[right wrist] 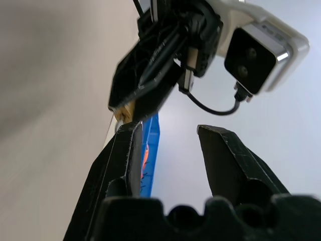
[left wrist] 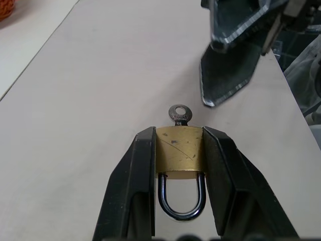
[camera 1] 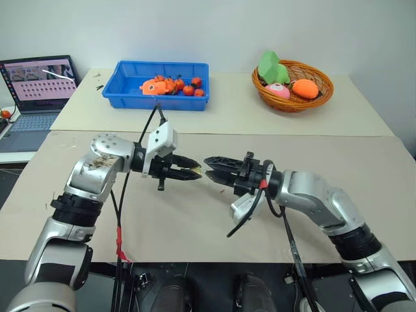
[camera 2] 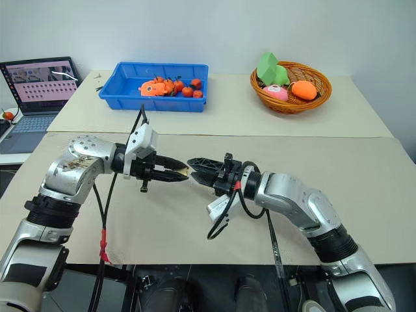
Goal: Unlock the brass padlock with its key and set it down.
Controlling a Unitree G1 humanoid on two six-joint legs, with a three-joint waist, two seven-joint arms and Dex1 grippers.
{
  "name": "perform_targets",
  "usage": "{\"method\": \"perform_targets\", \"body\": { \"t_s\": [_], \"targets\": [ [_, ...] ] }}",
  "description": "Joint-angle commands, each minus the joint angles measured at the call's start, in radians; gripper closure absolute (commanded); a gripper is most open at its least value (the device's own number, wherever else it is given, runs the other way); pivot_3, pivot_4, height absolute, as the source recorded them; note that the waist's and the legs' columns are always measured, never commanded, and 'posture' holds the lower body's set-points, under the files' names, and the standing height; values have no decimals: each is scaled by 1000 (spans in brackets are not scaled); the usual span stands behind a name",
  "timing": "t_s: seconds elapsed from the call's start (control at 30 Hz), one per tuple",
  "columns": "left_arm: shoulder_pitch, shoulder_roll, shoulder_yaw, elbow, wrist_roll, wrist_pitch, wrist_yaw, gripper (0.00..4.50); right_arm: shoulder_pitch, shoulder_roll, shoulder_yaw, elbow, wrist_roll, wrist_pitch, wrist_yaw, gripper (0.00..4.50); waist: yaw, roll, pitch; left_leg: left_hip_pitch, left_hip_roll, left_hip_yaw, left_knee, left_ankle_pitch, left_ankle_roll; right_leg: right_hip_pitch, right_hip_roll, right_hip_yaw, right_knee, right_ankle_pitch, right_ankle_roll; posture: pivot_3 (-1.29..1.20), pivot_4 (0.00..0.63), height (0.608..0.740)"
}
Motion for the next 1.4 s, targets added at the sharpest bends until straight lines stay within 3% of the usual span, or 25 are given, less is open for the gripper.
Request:
{"method": "perform_targets", "body": {
  "t_s": [0.03, 1.13, 1.17, 1.2, 1.33, 1.4],
  "targets": [
    [-12, 17, 28, -37, -17, 9, 0, 3646, 12, -12, -26, -1, -9, -19, -33, 2290, 0, 0, 0, 0, 0, 0, 0, 0, 0, 0, 0, 0, 0, 0, 0, 0, 150, 684],
    [-30, -6, 26, -68, -61, 59, 18, 3646, -4, 17, -3, 51, -65, -36, -78, 2290, -1, 0, 0, 0, 0, 0, 0, 0, 0, 0, 0, 0, 0, 0, 0, 0, 150, 684],
    [-30, -6, 26, -68, -61, 60, 18, 3646, -4, 19, -3, 51, -66, -36, -77, 2798, -1, 0, 0, 0, 0, 0, 0, 0, 0, 0, 0, 0, 0, 0, 0, 0, 150, 684],
    [-30, -5, 26, -68, -60, 59, 19, 3646, -4, 21, -2, 50, -66, -36, -76, 2929, -1, 0, 0, 0, 0, 0, 0, 0, 0, 0, 0, 0, 0, 0, 0, 0, 150, 684],
    [-30, -6, 26, -68, -60, 60, 21, 3646, -3, 23, -2, 49, -68, -37, -77, 4337, -1, 0, 0, 0, 0, 0, 0, 0, 0, 0, 0, 0, 0, 0, 0, 0, 150, 684],
    [-30, -6, 25, -68, -60, 60, 21, 3646, -3, 24, -2, 49, -68, -36, -77, 4482, -1, 0, 0, 0, 0, 0, 0, 0, 0, 0, 0, 0, 0, 0, 0, 0, 150, 684]
  ]
}}
